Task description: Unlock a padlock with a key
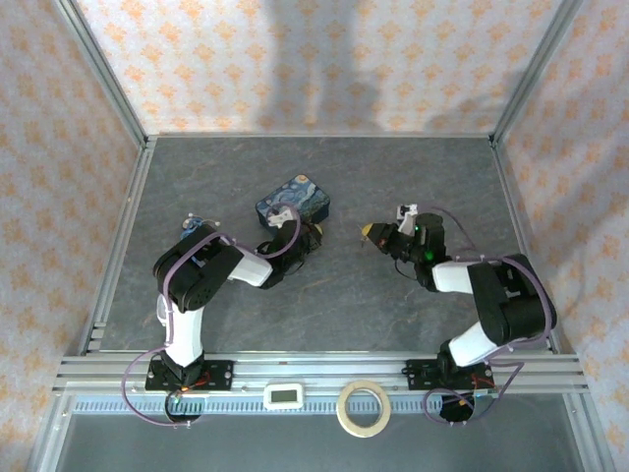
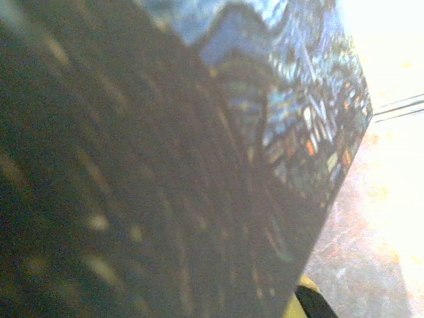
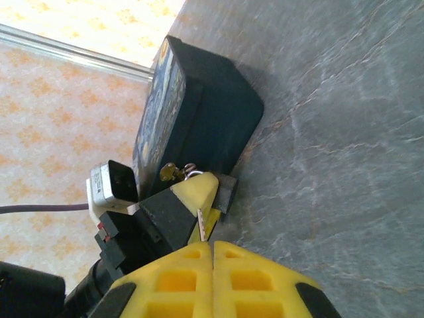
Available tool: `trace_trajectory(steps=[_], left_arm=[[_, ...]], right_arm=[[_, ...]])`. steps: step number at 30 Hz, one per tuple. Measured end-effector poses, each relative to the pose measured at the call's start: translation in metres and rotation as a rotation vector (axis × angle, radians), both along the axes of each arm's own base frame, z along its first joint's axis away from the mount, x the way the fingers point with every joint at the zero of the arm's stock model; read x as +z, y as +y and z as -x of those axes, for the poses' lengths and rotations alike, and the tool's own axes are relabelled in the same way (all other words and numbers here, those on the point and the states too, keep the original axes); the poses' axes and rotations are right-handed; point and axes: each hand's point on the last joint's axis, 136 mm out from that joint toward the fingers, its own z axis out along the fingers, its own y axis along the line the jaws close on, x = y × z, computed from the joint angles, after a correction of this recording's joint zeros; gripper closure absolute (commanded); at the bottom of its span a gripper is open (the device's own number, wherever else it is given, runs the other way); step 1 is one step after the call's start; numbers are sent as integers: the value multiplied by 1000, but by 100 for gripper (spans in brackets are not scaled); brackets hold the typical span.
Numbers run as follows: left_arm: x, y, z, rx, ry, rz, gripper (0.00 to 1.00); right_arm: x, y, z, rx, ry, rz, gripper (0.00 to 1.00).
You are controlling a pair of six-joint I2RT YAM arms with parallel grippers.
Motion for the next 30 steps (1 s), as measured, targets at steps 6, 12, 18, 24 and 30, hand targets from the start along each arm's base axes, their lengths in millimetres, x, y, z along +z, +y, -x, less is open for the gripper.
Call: trace_trajectory(steps=[6,12,18,24,30], left_arm=[[25,-13,1,-39,-27,198,100],[48,-23,4,-69,-53,345,100],[55,-26,8,-86,-58,406,100],[60,-29,10,-103,-61,431,100],[59,-31,14,-113,-54,438,100]], right_arm=[[-5,27,8,70,13,-59,100],[-12,43,9,93,35,-127,100],[-12,44,4,82,31,-178,100],[-8,45,1,84,15,-182,100],[-3,47,-3,90,-15,-178,100]])
